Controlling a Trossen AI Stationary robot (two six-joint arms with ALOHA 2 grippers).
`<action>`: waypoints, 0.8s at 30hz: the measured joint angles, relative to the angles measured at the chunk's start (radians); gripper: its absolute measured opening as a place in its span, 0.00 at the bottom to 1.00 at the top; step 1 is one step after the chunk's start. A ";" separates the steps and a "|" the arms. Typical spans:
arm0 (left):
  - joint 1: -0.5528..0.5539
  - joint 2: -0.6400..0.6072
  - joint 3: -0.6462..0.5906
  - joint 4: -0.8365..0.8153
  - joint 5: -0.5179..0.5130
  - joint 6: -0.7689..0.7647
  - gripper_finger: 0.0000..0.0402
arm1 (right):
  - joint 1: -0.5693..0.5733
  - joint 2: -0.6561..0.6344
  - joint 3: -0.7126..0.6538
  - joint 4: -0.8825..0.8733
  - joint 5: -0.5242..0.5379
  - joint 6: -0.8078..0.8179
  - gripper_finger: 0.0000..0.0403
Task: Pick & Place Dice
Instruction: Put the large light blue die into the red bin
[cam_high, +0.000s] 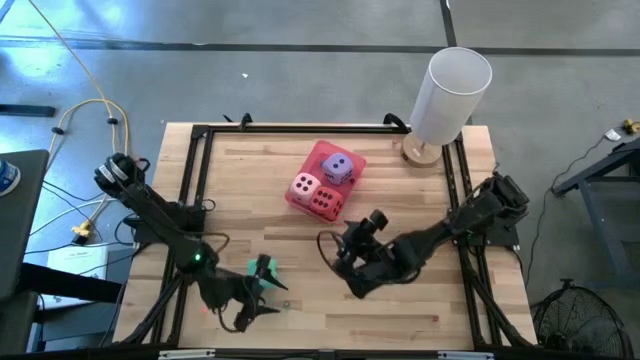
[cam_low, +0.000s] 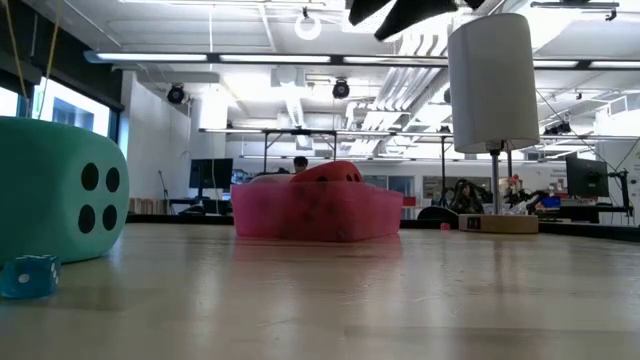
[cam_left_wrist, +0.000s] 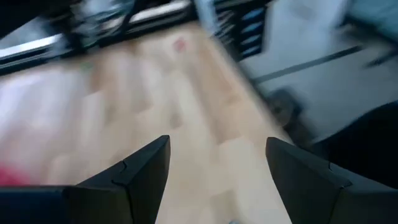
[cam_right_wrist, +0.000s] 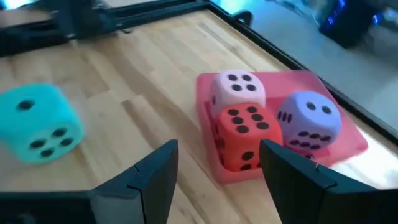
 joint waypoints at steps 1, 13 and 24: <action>-0.019 0.007 0.000 -0.027 -0.053 -0.011 0.64 | 0.012 0.001 0.000 0.008 0.005 -0.021 0.54; -0.095 0.048 0.005 -0.124 -0.118 -0.189 0.64 | 0.130 0.087 -0.005 0.227 0.132 -0.226 0.54; -0.096 0.048 0.005 -0.071 -0.103 -0.172 0.64 | 0.166 0.147 -0.007 0.333 0.145 -0.292 0.54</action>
